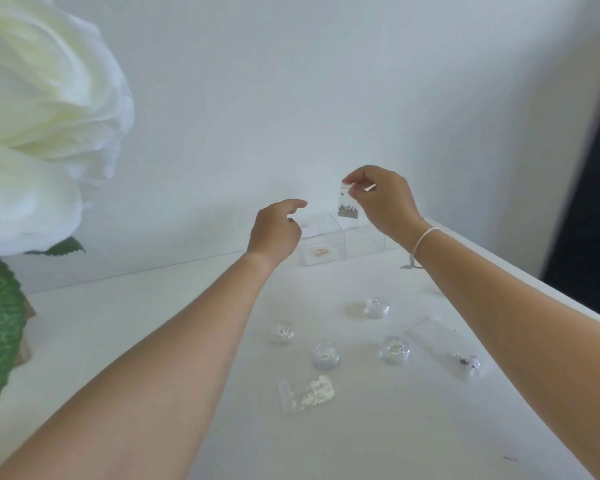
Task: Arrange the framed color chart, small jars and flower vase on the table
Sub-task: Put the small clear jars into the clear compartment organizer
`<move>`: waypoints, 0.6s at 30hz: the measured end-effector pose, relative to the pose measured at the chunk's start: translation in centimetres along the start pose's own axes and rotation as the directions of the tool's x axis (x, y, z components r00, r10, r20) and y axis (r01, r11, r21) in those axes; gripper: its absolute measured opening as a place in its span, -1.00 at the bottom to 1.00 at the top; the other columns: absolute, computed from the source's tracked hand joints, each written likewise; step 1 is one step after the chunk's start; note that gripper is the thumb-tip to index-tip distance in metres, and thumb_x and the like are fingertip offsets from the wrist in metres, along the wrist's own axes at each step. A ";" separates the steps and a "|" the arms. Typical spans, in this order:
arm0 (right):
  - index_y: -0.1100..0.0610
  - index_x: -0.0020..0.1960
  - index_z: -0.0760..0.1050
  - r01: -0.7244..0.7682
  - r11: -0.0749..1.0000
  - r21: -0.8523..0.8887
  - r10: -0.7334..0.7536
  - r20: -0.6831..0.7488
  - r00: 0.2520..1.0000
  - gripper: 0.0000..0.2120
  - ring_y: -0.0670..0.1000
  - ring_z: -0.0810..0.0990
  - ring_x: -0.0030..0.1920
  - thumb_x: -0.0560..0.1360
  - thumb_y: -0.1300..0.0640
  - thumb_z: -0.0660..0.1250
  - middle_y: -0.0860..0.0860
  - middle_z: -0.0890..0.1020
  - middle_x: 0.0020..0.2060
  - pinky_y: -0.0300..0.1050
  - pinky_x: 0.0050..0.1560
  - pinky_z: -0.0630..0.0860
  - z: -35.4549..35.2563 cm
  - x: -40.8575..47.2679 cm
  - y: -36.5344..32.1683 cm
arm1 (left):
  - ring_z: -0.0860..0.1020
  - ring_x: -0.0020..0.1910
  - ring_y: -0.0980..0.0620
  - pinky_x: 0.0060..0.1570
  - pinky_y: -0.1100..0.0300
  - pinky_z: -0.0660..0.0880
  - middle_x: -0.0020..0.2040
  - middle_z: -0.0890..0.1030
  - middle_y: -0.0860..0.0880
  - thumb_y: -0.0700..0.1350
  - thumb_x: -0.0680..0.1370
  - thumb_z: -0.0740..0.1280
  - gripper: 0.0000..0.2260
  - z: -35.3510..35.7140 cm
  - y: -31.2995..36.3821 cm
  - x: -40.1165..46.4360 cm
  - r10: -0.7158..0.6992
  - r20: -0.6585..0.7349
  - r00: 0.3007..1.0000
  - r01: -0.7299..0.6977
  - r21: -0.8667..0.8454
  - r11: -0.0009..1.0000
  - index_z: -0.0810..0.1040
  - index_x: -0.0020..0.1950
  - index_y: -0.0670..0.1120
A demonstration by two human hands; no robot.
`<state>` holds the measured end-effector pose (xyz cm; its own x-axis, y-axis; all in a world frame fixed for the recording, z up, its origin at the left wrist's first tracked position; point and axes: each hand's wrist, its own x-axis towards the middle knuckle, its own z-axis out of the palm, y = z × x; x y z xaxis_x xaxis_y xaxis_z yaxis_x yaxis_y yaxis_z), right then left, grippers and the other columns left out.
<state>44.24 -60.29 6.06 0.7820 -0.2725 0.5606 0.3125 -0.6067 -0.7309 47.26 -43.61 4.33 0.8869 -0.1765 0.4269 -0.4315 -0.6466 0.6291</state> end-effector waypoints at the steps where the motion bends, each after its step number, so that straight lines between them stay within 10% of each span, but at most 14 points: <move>1: 0.06 -0.06 0.57 0.002 1.000 -0.008 -0.002 -0.002 1.000 -0.78 -0.15 0.47 -0.35 0.47 0.27 0.19 -0.13 0.54 -0.22 -0.52 -0.45 0.34 0.6 0.5 -0.1 | 0.48 0.22 -0.02 0.11 0.22 0.40 0.26 0.53 -0.07 -0.36 0.49 0.05 -0.55 -0.5 -0.1 -1.1 0.002 -0.036 0.999 -0.003 -0.044 0.999 0.52 0.25 -0.04; 7: 0.10 -0.07 0.57 -0.025 0.990 -0.138 0.039 0.100 0.994 -0.75 0.02 0.53 -0.15 0.45 0.30 0.15 0.05 0.66 -0.05 -0.10 -0.03 0.48 3.6 2.0 -0.6 | 0.50 -0.23 0.24 -0.26 0.61 0.33 -0.14 0.55 0.23 -0.24 0.51 0.20 -0.74 -3.3 -0.1 -8.6 0.093 -0.025 0.995 -0.095 -0.098 0.991 0.62 -0.06 0.06; 12: 0.05 0.18 0.53 -0.015 0.909 -0.416 0.157 0.310 0.938 -0.71 0.06 0.44 0.27 0.52 0.19 0.16 -0.01 0.55 0.24 0.04 0.30 0.33 4.2 0.8 -0.5 | 0.50 -0.20 0.24 -0.38 0.54 0.38 -0.14 0.60 0.21 -0.12 0.50 0.26 -0.77 -4.9 -0.7 -13.5 0.040 0.239 0.970 -0.027 -0.058 0.998 0.57 -0.22 0.20; 18: 0.06 0.16 0.55 0.029 0.957 -0.288 0.045 0.247 0.968 -0.73 0.03 0.49 0.21 0.52 0.19 0.18 -0.01 0.57 0.22 -0.05 0.29 0.35 1.4 -1.7 -1.3 | 0.49 -0.18 0.21 -0.23 0.40 0.37 -0.06 0.53 0.19 0.07 0.44 0.35 -0.83 -5.6 -0.2 -16.2 -0.044 0.466 0.884 0.012 0.073 0.997 0.58 0.02 0.18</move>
<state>43.23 -58.00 5.46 0.9042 -0.1070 0.4134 0.1660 -0.8037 -0.5714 32.06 -36.50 0.94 0.8799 -0.4729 0.0468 -0.4079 -0.7011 0.5849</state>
